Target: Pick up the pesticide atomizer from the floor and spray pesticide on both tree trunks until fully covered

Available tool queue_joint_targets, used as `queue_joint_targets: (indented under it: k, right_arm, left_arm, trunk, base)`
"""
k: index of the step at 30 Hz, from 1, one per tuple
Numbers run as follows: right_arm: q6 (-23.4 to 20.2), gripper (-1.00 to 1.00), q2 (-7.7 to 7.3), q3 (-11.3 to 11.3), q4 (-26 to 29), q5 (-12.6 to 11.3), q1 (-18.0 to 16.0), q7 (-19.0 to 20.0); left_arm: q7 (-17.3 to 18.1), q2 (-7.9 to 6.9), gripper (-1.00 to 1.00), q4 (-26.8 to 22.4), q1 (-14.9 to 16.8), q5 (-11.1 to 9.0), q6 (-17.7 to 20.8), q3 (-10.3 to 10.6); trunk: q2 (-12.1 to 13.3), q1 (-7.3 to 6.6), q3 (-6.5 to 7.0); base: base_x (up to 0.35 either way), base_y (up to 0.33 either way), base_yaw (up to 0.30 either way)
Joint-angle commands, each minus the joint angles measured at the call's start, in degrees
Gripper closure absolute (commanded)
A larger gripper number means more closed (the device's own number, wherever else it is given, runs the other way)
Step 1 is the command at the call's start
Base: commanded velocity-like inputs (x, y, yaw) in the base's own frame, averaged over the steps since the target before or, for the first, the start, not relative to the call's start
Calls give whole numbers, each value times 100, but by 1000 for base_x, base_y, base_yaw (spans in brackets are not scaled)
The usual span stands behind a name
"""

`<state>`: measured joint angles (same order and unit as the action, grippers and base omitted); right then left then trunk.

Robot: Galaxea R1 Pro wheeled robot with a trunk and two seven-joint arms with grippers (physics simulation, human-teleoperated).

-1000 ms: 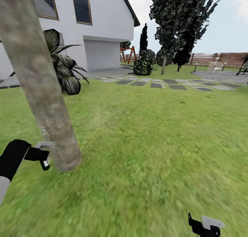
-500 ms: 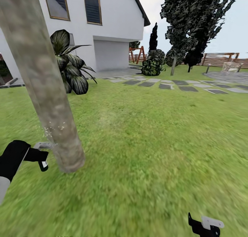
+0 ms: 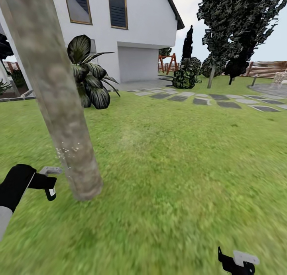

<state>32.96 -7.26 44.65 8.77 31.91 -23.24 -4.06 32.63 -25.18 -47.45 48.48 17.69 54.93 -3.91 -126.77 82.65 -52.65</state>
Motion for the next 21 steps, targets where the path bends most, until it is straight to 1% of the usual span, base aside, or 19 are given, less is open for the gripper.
queue_joint_targets:
  k: [1, 7, 10, 16, 18, 20, 21]
  right_arm:
    - [17, -100, 0, 18, -9, 61, -5, -42]
    - [17, -100, 1, 18, -9, 60, -5, -42]
    - [17, -100, 1, 18, -13, 61, -5, -42]
    - [17, -100, 2, 18, -13, 61, -5, -42]
    - [17, -100, 4, 18, -12, 61, -5, -42]
    - [17, -100, 4, 18, -10, 61, -5, -42]
    - [17, -100, 5, 18, -13, 61, -5, -42]
  left_arm:
    - [59, 4, 100, -6, -3, 60, 14, -13]
    - [59, -1, 100, -9, -14, 68, 17, -13]
    - [59, -3, 100, -9, -20, 68, 17, -13]
    - [59, 4, 100, -5, -23, 62, 18, -6]
    - [59, 30, 100, -2, -23, 56, 18, -5]
    - [59, 89, 100, 32, -46, 42, 15, 0]
    - [59, 238, 100, 79, -105, 58, 11, 3]
  trunk:
    - [-2, 1, -5]
    - [-2, 1, -5]
    - [-2, 1, -5]
    - [-2, 1, -5]
    - [-2, 1, -5]
    - [-2, 1, -5]
    - [-2, 1, -5]
  base:
    - [236, -172, 1]
    - [226, -196, 26]
    - [186, -220, 207]
    - [24, -269, 273]
    - [1, -275, 278]
    - [0, -275, 275]
    - [0, -275, 241]
